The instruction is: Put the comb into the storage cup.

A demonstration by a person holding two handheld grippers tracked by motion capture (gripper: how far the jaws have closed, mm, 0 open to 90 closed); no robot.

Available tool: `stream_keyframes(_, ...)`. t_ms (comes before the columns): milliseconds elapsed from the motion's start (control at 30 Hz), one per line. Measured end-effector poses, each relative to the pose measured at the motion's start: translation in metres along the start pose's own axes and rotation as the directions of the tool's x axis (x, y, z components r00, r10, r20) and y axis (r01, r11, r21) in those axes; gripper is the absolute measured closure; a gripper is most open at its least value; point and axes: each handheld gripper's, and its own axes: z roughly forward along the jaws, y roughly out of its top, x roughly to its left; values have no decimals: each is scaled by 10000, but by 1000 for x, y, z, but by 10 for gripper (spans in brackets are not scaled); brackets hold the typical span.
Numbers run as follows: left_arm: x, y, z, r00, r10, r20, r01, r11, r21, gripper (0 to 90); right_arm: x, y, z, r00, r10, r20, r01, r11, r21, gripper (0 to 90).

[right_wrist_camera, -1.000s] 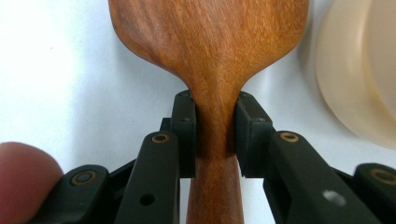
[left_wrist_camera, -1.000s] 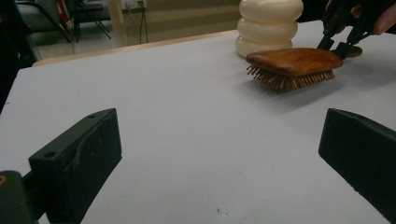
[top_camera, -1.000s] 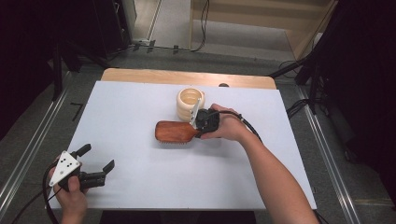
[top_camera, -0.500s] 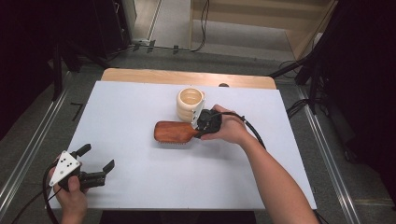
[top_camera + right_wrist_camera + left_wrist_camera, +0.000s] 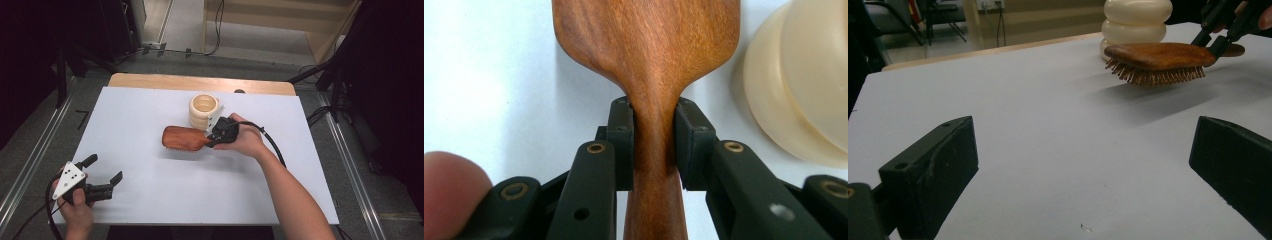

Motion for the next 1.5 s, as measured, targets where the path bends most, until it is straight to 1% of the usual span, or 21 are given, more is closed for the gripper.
stream_keyframes(133, 0, 0, 0, 10000, 33, -8, -33, 10000, 4, 0, 2, -3, 1, 10000, 13, -27, -13, 10000, -38, 704)
stream_keyframes(200, 0, 0, 0, 10000, 36, -30, -36, 10000, 33, 0, 4, -4, 3, 9999, 65, -119, -63, 9999, 157, 704)
stream_keyframes(233, 0, 0, 0, 10000, 37, -29, -37, 10000, 20, 0, 4, -4, 6, 10000, -79, -53, 81, 9995, 293, 704)
stream_keyframes(367, 0, 0, 1, 10000, 46, -34, -46, 10000, 23, 0, 4, -4, 8, 10000, 0, 46, -1, 9996, 273, 703)
stream_keyframes(400, 0, 0, 1, 10000, 49, -34, -49, 10000, 25, 0, 4, -3, 8, 9999, 9, 123, -14, 9991, 422, 703)
stream_keyframes(467, 0, 0, 1, 10000, 45, -34, -45, 10000, 24, 0, 2, -2, 8, 9999, -116, 125, 110, 9989, 447, 702)
stream_keyframes(500, 0, 0, 0, 10000, 47, -30, -47, 10000, 21, 0, 1, -2, 9, 9993, -211, 300, 192, 9980, 601, 702)
stream_keyframes(567, 0, 0, 0, 10000, 50, -35, -50, 10000, 29, 0, 0, -2, 10, 9991, -285, 304, 265, 9976, 646, 701)
stream_keyframes(633, 0, 0, 0, 10000, 49, -26, -49, 10000, 25, 0, 1, -3, 12, 9995, -179, 246, 159, 9967, 795, 698)
stream_keyframes(733, 0, 0, 0, 10000, 51, -20, -51, 10000, 24, 0, 0, -2, 13, 9992, -206, 345, 174, 9958, 904, 650)
stream_keyframes(767, 0, 0, 0, 10000, 48, -22, -48, 10000, 27, 0, -2, -1, 12, 9990, 320, 302, -349, 9943, 1008, 539)
stream_keyframes(800, 0, 0, 0, 10000, 50, -22, -50, 10000, 29, 0, -2, -1, 12, 9990, 320, 302, -349, 9943, 1008, 539)
stream_keyframes(867, 0, 0, 0, 10000, 56, -23, -56, 10000, 25, 0, -5, 0, 11, 9968, 793, 56, -795, 9921, 967, 480)
stream_keyframes(933, -1, 0, 0, 10000, 57, -24, -57, 10000, 29, 0, -8, 1, 10, 9942, 1056, -212, -1027, 9886, 1102, 471)
stream_keyframes(1000, -1, 0, 0, 10000, 56, -26, -56, 10000, 30, 0, -7, 2, 10, 9916, 1216, -448, -1153, 9857, 1232, 469)
stream_keyframes(1033, -1, 0, 1, 10000, 52, -24, -52, 10000, 33, 0, -8, 3, 10, 9924, 1154, -435, -1095, 9868, 1194, 469)
stream_keyframes(1100, -1, 0, 1, 10000, 49, -6, -49, 10000, 44, 0, -7, 7, 11, 9902, 1355, -329, -1294, 9810, 1442, 506)
stream_keyframes(1233, -1, 0, 1, 10000, 66, 0, -66, 10000, 40, 0, -8, 9, 13, 9886, 1466, -342, -1396, 9778, 1562, 538)
stream_keyframes(1400, -1, 0, 1, 10000, 55, 0, -55, 10000, 40, 0, -8, 12, 21, 9905, 1328, -357, -1240, 9747, 1861, 589)
stream_keyframes(1433, -1, 0, 1, 10000, 55, 6, -55, 10000, 43, 0, -7, 13, 20, 9891, 1443, -295, -1355, 9703, 2003, 607)
stream_keyframes(1500, -1, 0, 1, 10000, 75, 15, -75, 10000, 44, 0, -8, 13, 20, 9917, 1269, -203, -1206, 9736, 1937, 649)
